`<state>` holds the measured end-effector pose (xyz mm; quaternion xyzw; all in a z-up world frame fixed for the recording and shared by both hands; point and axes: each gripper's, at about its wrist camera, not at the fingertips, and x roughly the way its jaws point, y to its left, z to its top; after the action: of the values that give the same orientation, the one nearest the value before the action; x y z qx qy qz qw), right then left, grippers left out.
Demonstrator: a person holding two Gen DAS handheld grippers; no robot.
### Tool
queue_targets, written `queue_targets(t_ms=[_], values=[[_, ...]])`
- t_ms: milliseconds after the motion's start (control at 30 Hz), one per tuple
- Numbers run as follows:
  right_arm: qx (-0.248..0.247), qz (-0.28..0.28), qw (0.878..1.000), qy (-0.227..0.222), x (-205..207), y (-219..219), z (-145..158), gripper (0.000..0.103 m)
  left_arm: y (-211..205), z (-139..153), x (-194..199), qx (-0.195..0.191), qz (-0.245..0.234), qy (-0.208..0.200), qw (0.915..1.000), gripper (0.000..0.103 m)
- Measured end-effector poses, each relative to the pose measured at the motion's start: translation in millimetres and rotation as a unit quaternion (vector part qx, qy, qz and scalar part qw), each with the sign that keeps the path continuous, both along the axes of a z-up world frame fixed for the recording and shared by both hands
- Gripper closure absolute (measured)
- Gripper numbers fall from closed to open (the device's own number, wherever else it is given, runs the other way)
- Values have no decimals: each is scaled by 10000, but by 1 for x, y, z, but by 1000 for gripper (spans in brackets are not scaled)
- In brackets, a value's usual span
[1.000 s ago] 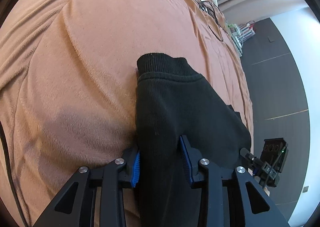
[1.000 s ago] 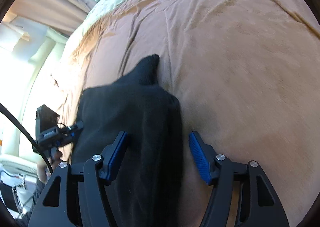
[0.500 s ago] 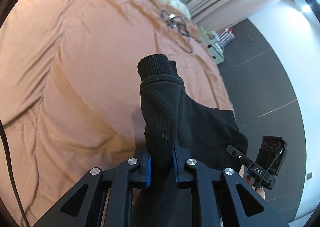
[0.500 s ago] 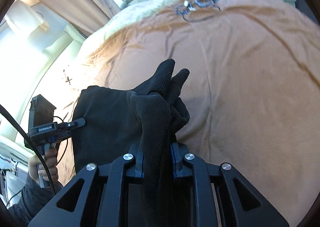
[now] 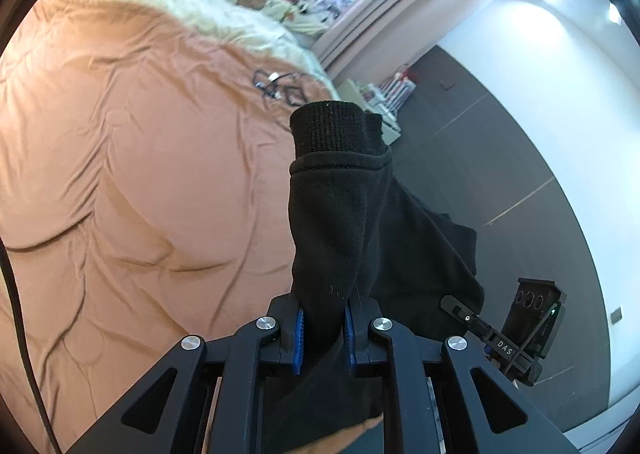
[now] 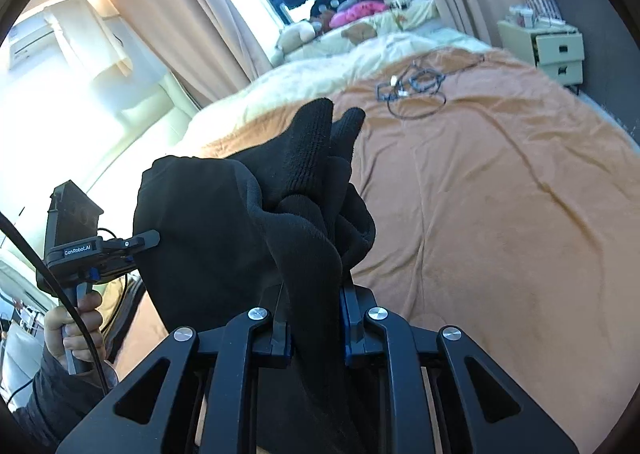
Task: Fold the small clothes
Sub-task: 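Lift the black shirt bundle off the bedspread with both tools and carry it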
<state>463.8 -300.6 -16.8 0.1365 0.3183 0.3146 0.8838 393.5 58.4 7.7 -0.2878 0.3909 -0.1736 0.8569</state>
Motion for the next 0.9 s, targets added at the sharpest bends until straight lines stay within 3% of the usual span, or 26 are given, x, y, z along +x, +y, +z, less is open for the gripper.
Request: queue_targets(t_ms=[433,700,900], values=[[69,-202,9960,-863,-141,-63,62,90,-50,97,-100,23,-144,-700,9974,88],[-165,-189,9937,-1090,-224,-94,77,90,-95,128,-154,57,-439,-921,9948,88],[-351,-139,9933,-1088,-257,-118,85,90,-126,135,-173,12,-694,-803,9943,88]])
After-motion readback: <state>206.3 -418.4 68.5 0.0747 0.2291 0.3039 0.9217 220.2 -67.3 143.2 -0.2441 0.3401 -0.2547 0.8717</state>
